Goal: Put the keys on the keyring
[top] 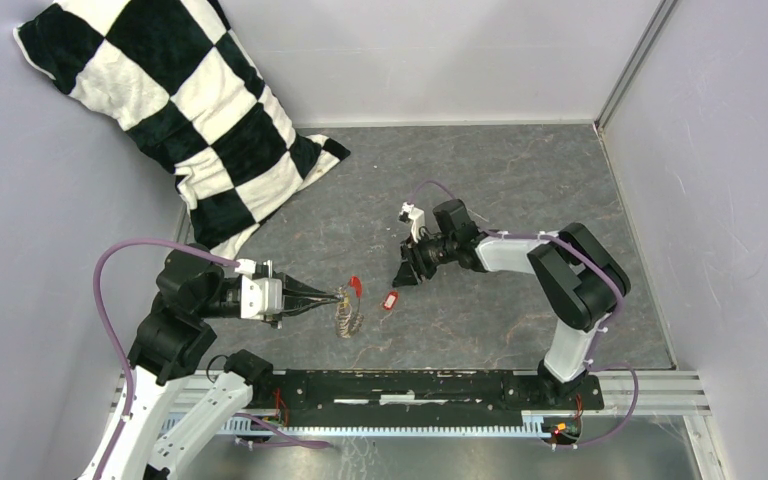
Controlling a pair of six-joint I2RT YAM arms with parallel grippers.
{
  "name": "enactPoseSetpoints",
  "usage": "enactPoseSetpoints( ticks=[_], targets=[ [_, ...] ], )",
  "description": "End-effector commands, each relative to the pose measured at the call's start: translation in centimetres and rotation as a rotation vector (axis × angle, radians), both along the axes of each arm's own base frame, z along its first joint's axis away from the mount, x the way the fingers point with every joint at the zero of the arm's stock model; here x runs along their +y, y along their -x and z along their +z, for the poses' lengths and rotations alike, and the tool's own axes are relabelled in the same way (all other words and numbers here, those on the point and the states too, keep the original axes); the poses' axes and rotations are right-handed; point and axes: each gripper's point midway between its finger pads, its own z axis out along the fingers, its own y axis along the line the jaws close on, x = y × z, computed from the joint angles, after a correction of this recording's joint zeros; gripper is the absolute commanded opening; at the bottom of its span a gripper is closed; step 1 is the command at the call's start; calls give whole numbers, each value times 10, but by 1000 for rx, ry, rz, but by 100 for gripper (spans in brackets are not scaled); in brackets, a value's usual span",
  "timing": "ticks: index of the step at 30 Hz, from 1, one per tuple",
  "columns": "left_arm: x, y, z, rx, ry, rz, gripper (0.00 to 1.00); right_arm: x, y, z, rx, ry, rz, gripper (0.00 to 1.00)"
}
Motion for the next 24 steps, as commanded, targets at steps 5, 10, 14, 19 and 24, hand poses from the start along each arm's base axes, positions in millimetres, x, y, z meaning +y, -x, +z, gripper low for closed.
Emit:
enactPoseSetpoints(
  ticks=[5,10,14,19,24],
  targets=[
    [0,5,14,-44,19,-19,2,1,28,11,-211,82,96,55],
    [0,6,16,-45,22,-22,2,0,32,19,-239,58,72,55],
    [0,6,14,-43,20,-26,2,2,21,25,-273,76,38,63],
    [0,7,17,-38,24,-26,2,7,24,21,-341,108,44,65],
    [1,8,19,-38,27,-22,2,6,44,17,-369,45,80,60]
  ],
)
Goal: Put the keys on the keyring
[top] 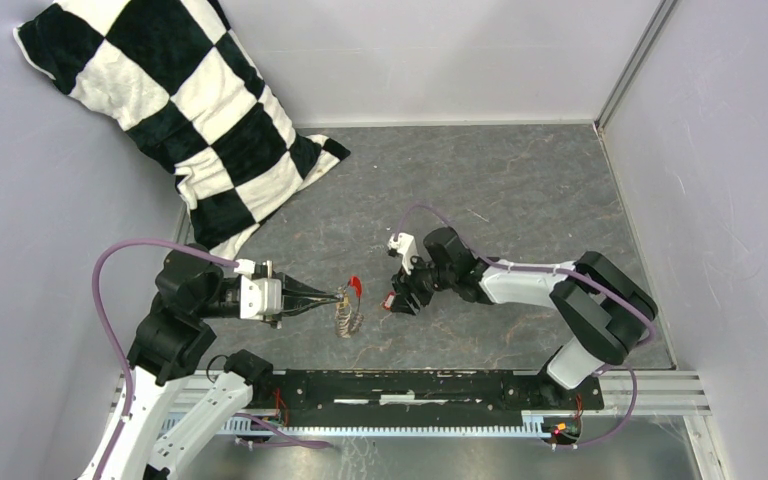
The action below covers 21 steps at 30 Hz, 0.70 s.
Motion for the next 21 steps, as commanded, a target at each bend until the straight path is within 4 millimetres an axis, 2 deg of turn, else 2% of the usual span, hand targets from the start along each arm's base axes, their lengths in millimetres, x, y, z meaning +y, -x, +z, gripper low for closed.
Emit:
enactPoseSetpoints(
  ticks=[1,4,9,13,21],
  targets=[
    [1,7,19,-38,27,-19,2,3,5,12,-92,-81,33,60],
    [1,7,21,-41,28,-17,2,4,8,8,-102,-81,67,56],
    [1,8,21,-41,29,-15,2,15,6,19,-129,-154,83,52],
    [2,8,21,-45,31,-6,2,23,1,21,-136,-162,98,51],
    [3,8,23,-55,35,-2,2,29,-3,9,-122,-137,114,50]
  ],
)
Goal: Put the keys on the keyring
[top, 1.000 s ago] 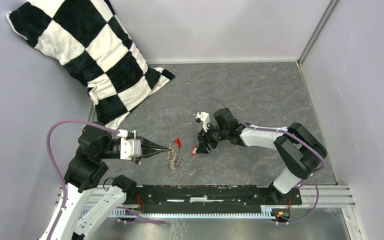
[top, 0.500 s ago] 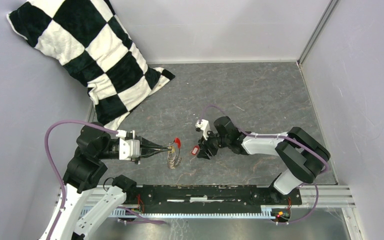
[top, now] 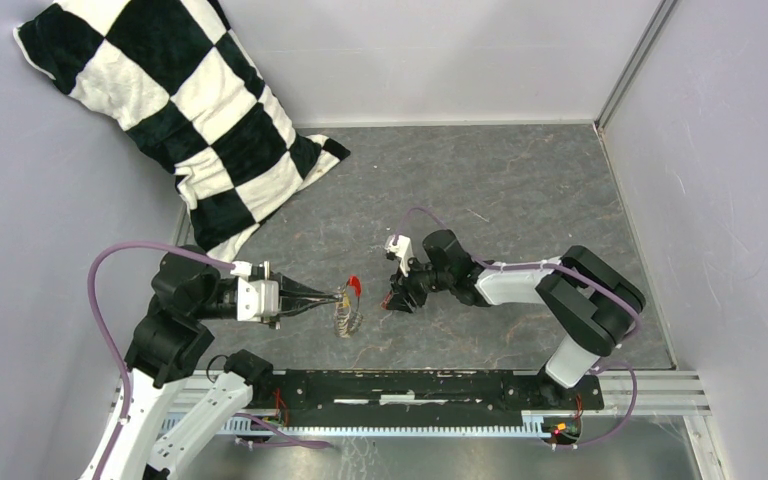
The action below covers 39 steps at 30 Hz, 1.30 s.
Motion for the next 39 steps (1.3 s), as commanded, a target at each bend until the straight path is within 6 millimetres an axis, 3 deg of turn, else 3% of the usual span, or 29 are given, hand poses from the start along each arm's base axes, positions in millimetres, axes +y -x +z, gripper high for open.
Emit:
enactPoseSetpoints(
  ticks=[1,19,28,33,39],
  targets=[
    [2,7,18,-40,28,-4,2,16,-11,10,-52,-42,35,50],
    [3,6,18,-41,29,7,2,22,-10,-6,-25,-23,56,43],
    [4,6,16,-47,18,14,2,22,-8,-13,-8,-4,47,26],
    [5,5,16,-50,16,18,2,23,-10,-2,-32,-24,35,14],
    [5,4,15,-52,15,25,2,27,-7,35,-52,-108,42,6]
  ],
)
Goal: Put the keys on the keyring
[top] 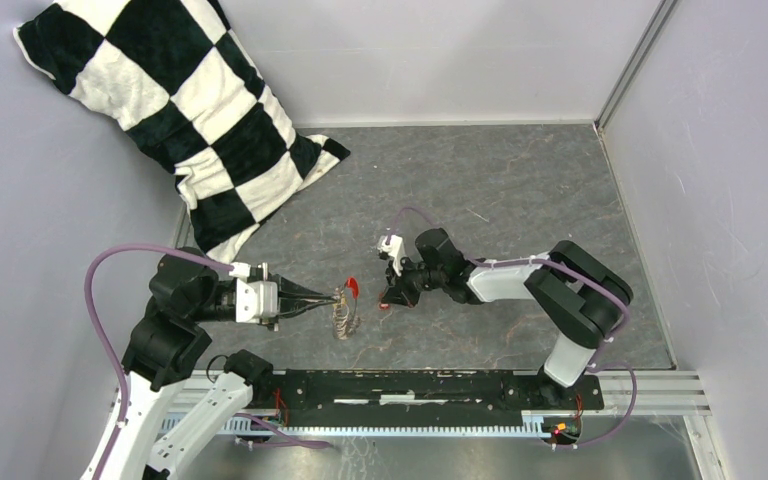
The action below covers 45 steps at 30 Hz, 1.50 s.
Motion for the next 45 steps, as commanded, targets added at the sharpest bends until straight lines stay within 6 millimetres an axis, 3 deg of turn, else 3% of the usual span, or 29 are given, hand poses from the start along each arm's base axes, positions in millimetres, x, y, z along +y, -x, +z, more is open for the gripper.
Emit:
enactPoseSetpoints(
  ticks=[1,10,15,24,29,37,45],
  targets=[
    [3,1,15,-59,20,15,2,11,-2,50,-52,-123,2,6],
    [5,1,10,-60,7,25,2,0,20,67,-32,-179,15,1],
    [3,4,9,-49,1,3,2,-10,29,119,-161,-276,45,0],
    [-8,14,2,48,14,-132,2,-30,46,225,-634,-376,120,0],
    [-11,22,7,43,21,-222,2,-30,54,272,-802,-390,184,0],
    [-15,23,3,122,10,-269,2,-28,76,323,-981,-462,262,0],
    [-16,23,13,73,20,-294,2,-22,99,354,-1106,-521,380,1]
  ],
)
